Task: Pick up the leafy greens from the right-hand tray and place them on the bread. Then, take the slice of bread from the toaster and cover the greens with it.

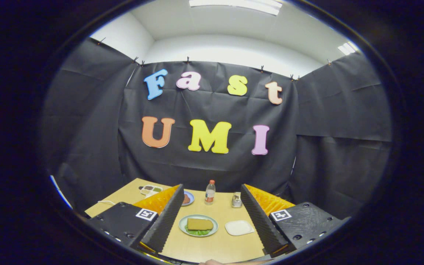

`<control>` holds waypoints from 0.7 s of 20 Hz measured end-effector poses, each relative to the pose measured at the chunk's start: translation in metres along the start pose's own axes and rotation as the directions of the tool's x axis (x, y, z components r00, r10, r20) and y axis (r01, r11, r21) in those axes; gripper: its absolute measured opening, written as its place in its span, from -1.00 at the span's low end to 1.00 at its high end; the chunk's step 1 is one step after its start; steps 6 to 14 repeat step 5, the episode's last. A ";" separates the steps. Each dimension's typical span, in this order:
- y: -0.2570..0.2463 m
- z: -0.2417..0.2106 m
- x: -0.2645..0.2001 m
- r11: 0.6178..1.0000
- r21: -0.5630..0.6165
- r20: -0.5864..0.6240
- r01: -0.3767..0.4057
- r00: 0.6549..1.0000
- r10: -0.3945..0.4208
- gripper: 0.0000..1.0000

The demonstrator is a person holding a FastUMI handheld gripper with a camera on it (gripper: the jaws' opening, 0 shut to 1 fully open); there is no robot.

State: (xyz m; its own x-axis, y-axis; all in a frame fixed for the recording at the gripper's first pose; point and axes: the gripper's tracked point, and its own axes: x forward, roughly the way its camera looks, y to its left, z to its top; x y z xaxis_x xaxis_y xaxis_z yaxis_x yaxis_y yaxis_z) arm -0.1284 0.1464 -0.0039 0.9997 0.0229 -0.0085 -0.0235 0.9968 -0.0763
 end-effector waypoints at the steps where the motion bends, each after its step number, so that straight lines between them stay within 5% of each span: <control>1: -0.002 -0.001 -0.002 1.000 0.005 -0.001 -0.001 1.000 0.001 0.92; 14: -0.002 -0.007 -0.002 1.000 0.018 -0.019 -0.023 1.000 0.023 0.92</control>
